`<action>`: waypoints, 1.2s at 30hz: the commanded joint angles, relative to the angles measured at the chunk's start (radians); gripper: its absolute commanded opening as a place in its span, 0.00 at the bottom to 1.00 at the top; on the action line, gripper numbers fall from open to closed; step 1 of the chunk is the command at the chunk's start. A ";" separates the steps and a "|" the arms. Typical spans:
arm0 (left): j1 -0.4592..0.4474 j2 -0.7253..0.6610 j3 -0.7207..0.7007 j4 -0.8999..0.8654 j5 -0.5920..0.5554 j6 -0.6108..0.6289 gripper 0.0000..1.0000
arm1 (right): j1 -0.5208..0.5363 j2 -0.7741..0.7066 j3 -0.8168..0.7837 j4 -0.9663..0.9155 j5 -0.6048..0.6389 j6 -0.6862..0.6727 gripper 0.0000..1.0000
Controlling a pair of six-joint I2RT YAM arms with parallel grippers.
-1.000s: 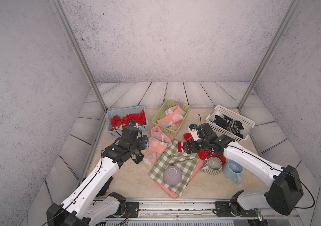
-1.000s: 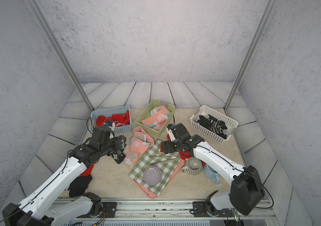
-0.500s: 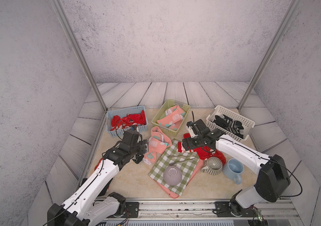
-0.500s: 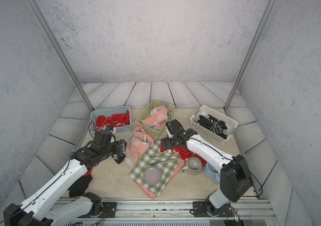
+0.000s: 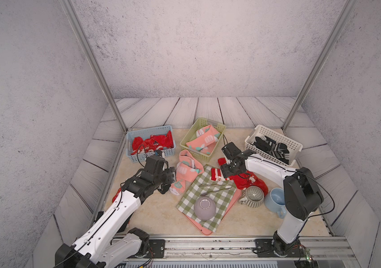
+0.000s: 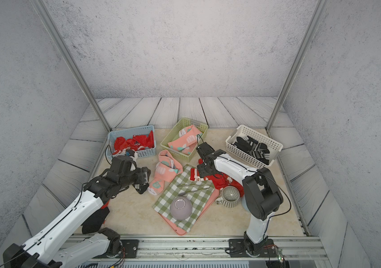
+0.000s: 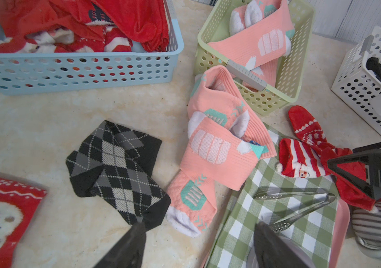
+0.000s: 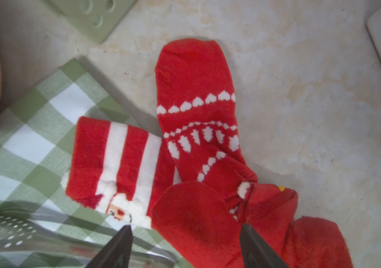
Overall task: Sort the socks into the basket by color
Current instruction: Pick up the sock from the center of the board.
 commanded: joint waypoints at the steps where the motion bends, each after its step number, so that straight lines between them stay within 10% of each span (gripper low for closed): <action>1: 0.003 -0.007 -0.005 0.014 0.012 -0.004 0.76 | -0.008 0.015 -0.016 -0.018 0.020 -0.004 0.71; 7: 0.004 0.012 -0.001 0.041 0.033 -0.008 0.75 | -0.026 0.027 -0.024 0.000 0.016 -0.001 0.58; 14: 0.004 0.018 0.001 0.047 0.043 -0.008 0.75 | -0.037 0.074 -0.003 -0.008 -0.017 -0.004 0.70; 18: 0.006 0.021 0.002 0.054 0.047 -0.007 0.75 | -0.036 0.053 -0.016 -0.009 -0.006 0.007 0.35; 24: 0.006 0.036 0.002 0.073 0.066 -0.007 0.75 | -0.035 -0.046 0.004 -0.069 0.001 0.005 0.37; 28: 0.005 0.044 -0.002 0.087 0.074 -0.006 0.75 | -0.035 -0.105 -0.014 -0.077 0.000 0.006 0.00; 36: 0.006 0.029 -0.014 0.156 0.142 0.014 0.75 | -0.034 -0.226 0.006 -0.098 -0.059 0.016 0.00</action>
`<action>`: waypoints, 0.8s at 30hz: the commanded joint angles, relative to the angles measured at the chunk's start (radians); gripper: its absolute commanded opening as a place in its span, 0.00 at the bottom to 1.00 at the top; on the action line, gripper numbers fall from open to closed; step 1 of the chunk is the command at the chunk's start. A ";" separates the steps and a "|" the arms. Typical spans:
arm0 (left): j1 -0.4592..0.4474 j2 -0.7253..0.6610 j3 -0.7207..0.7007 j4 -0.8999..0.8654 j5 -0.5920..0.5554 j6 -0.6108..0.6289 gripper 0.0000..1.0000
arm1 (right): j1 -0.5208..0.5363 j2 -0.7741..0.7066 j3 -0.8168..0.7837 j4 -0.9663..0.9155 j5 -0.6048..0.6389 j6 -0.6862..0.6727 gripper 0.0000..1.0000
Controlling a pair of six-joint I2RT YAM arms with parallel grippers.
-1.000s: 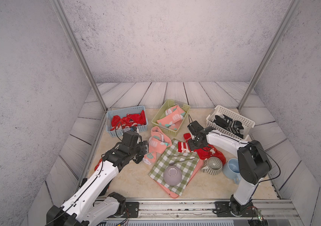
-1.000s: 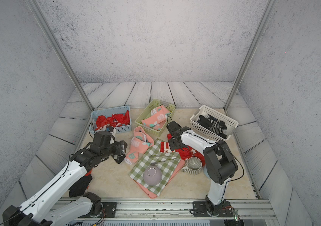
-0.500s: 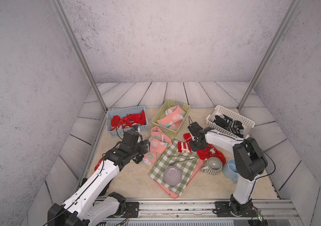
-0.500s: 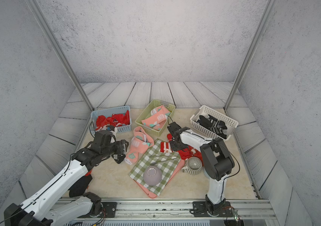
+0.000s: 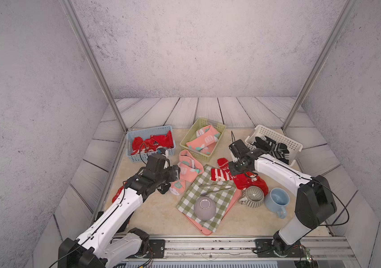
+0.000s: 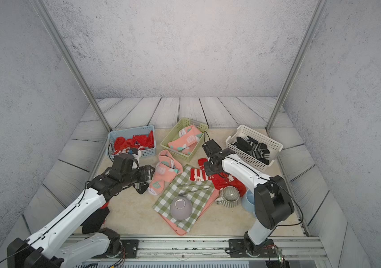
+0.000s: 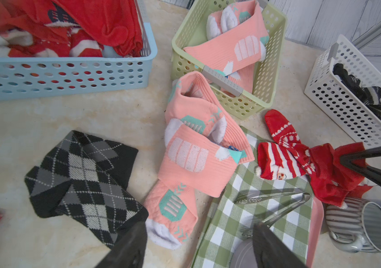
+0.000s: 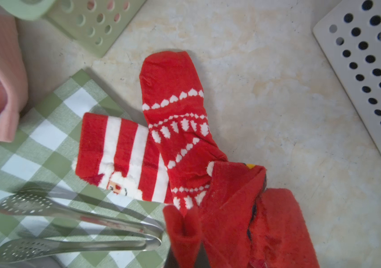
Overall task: Sort the socks into the basket by color
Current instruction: Pick up the sock from the center of the board.
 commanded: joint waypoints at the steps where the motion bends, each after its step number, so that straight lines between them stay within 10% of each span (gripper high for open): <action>1: 0.004 -0.016 -0.021 0.075 0.062 0.026 0.77 | 0.001 -0.089 0.035 -0.037 -0.055 0.012 0.00; 20: -0.084 0.014 -0.088 0.512 0.395 0.179 0.83 | 0.045 -0.260 0.208 0.090 -0.558 0.059 0.00; 24: -0.132 0.042 -0.087 0.580 0.426 0.233 0.97 | 0.051 -0.248 0.231 0.135 -0.653 0.080 0.00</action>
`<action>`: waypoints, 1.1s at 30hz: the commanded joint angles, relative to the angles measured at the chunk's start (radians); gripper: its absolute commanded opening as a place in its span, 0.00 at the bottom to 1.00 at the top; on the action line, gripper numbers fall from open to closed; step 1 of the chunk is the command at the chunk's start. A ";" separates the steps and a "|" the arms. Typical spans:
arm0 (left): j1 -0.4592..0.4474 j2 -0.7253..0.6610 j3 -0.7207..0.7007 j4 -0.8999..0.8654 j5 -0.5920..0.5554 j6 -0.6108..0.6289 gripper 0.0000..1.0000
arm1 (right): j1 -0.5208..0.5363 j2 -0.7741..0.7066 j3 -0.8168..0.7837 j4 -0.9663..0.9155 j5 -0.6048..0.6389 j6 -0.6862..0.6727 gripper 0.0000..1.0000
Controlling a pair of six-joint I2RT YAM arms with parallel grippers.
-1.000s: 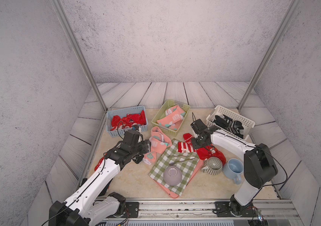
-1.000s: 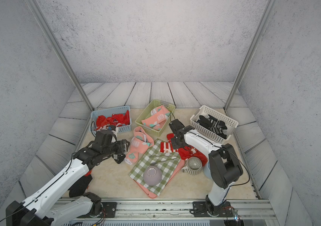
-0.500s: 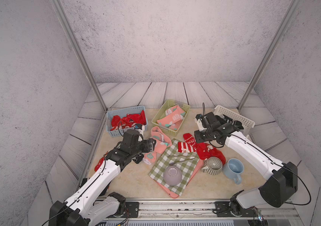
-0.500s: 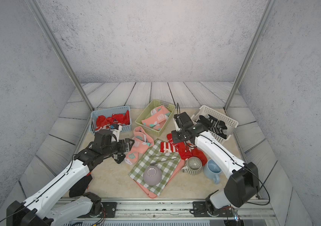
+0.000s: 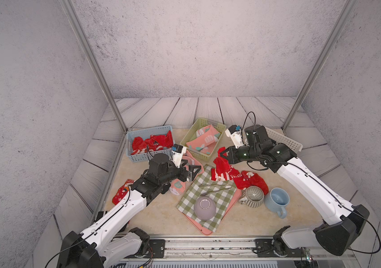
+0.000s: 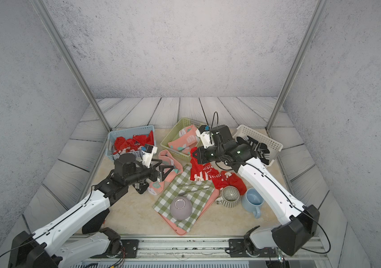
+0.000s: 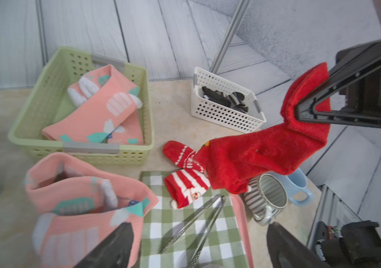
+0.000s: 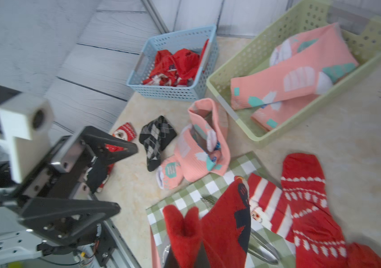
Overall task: Sort the socks into the basket by color
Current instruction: Pick up the sock from the center of the board.
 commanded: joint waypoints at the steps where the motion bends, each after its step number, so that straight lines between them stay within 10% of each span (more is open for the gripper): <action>1: -0.037 0.026 0.012 0.092 0.069 0.074 1.00 | 0.008 -0.006 0.038 0.075 -0.141 0.036 0.00; 22: -0.201 0.101 0.039 0.302 -0.093 0.150 0.97 | 0.069 0.032 0.039 0.163 -0.224 0.089 0.00; 26: -0.201 0.095 0.048 0.298 -0.168 0.152 0.74 | 0.072 0.031 0.032 0.163 -0.228 0.091 0.00; 30: -0.201 0.091 0.056 0.294 -0.180 0.154 0.18 | 0.075 0.028 0.017 0.165 -0.224 0.092 0.00; 33: -0.201 0.094 0.076 0.253 -0.175 0.154 0.00 | 0.075 0.027 0.010 0.171 -0.221 0.095 0.00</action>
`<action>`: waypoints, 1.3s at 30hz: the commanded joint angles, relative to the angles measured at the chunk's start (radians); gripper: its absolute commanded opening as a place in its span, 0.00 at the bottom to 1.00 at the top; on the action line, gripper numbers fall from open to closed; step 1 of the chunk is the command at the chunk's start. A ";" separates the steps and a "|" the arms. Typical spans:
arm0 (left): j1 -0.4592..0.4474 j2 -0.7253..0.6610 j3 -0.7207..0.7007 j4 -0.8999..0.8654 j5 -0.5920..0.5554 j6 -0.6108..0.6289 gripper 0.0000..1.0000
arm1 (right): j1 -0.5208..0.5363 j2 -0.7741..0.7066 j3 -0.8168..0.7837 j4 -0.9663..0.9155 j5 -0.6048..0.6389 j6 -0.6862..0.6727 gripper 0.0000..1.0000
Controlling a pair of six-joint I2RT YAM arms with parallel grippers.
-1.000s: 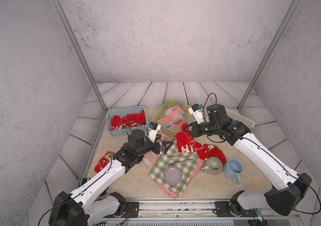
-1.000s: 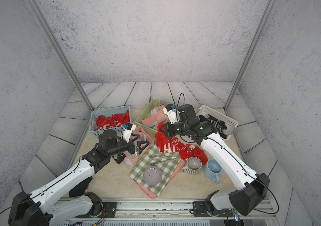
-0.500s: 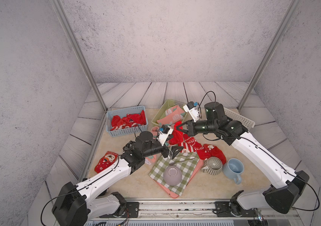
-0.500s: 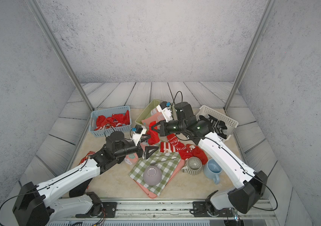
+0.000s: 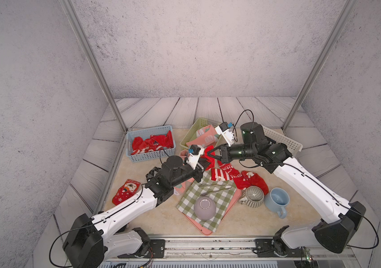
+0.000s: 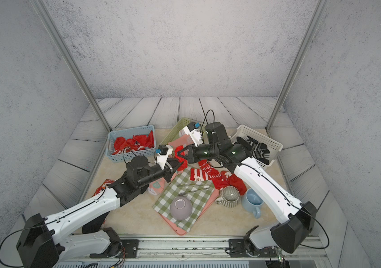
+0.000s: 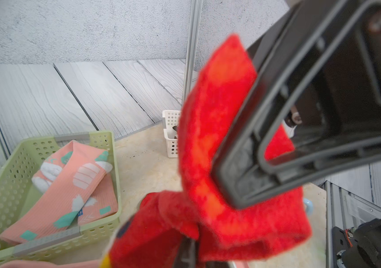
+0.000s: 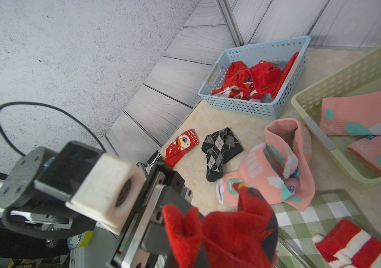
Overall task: Sort the socks into the basket by color
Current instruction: Pick up the sock from the center of the board, then place the sock in the bin.
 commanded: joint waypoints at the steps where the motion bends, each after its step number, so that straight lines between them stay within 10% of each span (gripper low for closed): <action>1: -0.005 -0.007 0.045 -0.016 -0.021 0.005 0.00 | 0.006 0.001 -0.007 0.020 -0.006 0.010 0.00; 4: -0.005 -0.027 0.049 -0.070 -0.061 0.002 0.00 | 0.004 -0.002 0.004 -0.005 0.033 -0.001 0.08; 12: 0.087 -0.046 0.162 -0.369 -0.155 -0.024 0.00 | -0.041 -0.055 0.029 -0.084 0.152 -0.033 1.00; 27: 0.633 0.305 0.516 -0.679 -0.255 -0.098 0.00 | -0.130 -0.154 -0.187 -0.077 0.233 -0.009 0.99; 39: 0.839 0.711 0.793 -0.640 -0.357 -0.110 0.00 | -0.146 -0.108 -0.235 -0.086 0.254 -0.037 0.99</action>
